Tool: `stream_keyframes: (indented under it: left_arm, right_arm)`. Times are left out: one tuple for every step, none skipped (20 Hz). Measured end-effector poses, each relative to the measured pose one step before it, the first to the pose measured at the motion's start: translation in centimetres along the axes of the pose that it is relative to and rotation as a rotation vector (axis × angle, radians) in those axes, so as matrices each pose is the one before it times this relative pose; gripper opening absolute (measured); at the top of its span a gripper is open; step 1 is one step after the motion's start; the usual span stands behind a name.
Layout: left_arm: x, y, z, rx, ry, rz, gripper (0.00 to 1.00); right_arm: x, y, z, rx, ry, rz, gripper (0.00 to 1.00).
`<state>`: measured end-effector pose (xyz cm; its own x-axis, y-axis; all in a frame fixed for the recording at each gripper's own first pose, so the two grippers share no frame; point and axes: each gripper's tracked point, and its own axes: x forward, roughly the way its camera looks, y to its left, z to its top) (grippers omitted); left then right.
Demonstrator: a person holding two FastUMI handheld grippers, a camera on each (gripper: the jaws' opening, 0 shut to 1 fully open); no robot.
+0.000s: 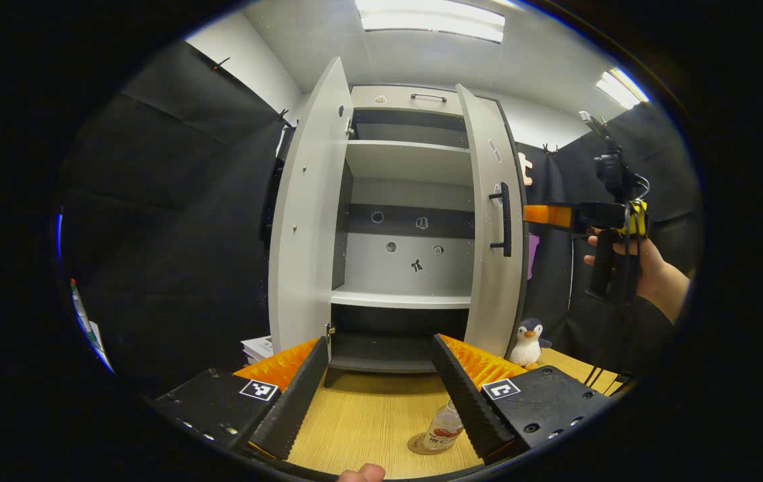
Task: Grasp the bottle in the cabinet with the left hand and place it on the coaster, then close the right door with the right hand and the left door with the left hand.
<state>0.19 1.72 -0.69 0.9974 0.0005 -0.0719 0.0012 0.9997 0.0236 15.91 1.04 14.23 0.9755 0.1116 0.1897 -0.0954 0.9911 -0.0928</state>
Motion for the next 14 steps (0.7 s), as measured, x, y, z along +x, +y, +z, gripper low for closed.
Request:
stream_keyframes:
  left_arm:
    - [0.087,-0.206,-0.127,-0.00832,0.00755,-0.01408,0.94]
    - [0.057,-0.156,0.011,-0.00726,0.00730,-0.01045,0.94]
    - [0.091,-0.078,0.081,-0.00790,0.00052,-0.00522,0.94]
    - [0.261,-0.051,0.086,-0.00948,-0.00163,-0.00613,0.94]
    - [0.222,-0.183,0.080,-0.00851,-0.00421,-0.00613,0.94]
    - [0.287,-0.255,-0.032,-0.00905,-0.00319,-0.00998,0.94]
    - [0.345,-0.585,-0.195,-0.00927,0.00811,-0.01953,0.94]
    - [0.196,-0.543,-0.089,-0.00608,0.00329,-0.01738,0.95]
    - [0.258,-0.329,0.048,-0.00341,-0.00119,-0.00941,0.95]
    - [0.254,-0.270,0.001,-0.00232,-0.00052,-0.00540,0.99]
    - [0.165,-0.241,0.083,-0.00094,-0.00188,-0.00025,0.95]
    - [0.136,-0.095,0.082,-0.00079,-0.00362,0.00127,0.94]
    - [0.032,-0.108,-0.033,-0.00037,-0.00005,0.00103,0.95]
    - [-0.051,-0.164,-0.038,-0.00177,0.00305,0.00232,0.95]
  right_arm:
    - [-1.182,-0.119,-0.198,0.00144,0.00301,-0.00891,0.82]
    - [-1.230,0.041,-0.261,0.00422,0.00318,-0.00847,0.82]
    - [-1.306,0.137,-0.285,0.00403,0.00249,-0.00733,0.82]
    - [-1.346,0.222,-0.348,0.00314,0.00205,-0.00629,0.82]
    - [-1.177,0.270,-0.399,0.00147,-0.00139,-0.00686,0.82]
    - [-1.097,0.123,-0.714,-0.00301,0.01006,-0.01030,0.82]
    - [-1.238,-0.052,-1.093,-0.00162,0.02031,-0.01326,0.82]
    - [-1.148,0.282,-1.003,-0.00194,0.02072,-0.00007,0.82]
    - [-1.174,0.306,-0.793,0.00243,0.01391,-0.00153,0.82]
    - [-1.007,0.177,-0.824,0.00537,0.00779,-0.00696,0.82]
    - [-0.916,0.148,-0.904,0.00046,0.00861,-0.00202,0.82]
    - [-0.836,0.196,-1.049,-0.00025,0.01125,-0.00544,0.82]
    - [-0.794,0.203,-1.226,-0.00146,0.01389,-0.00395,0.82]
    - [-0.771,0.148,-1.210,0.00324,0.01510,-0.00451,0.82]
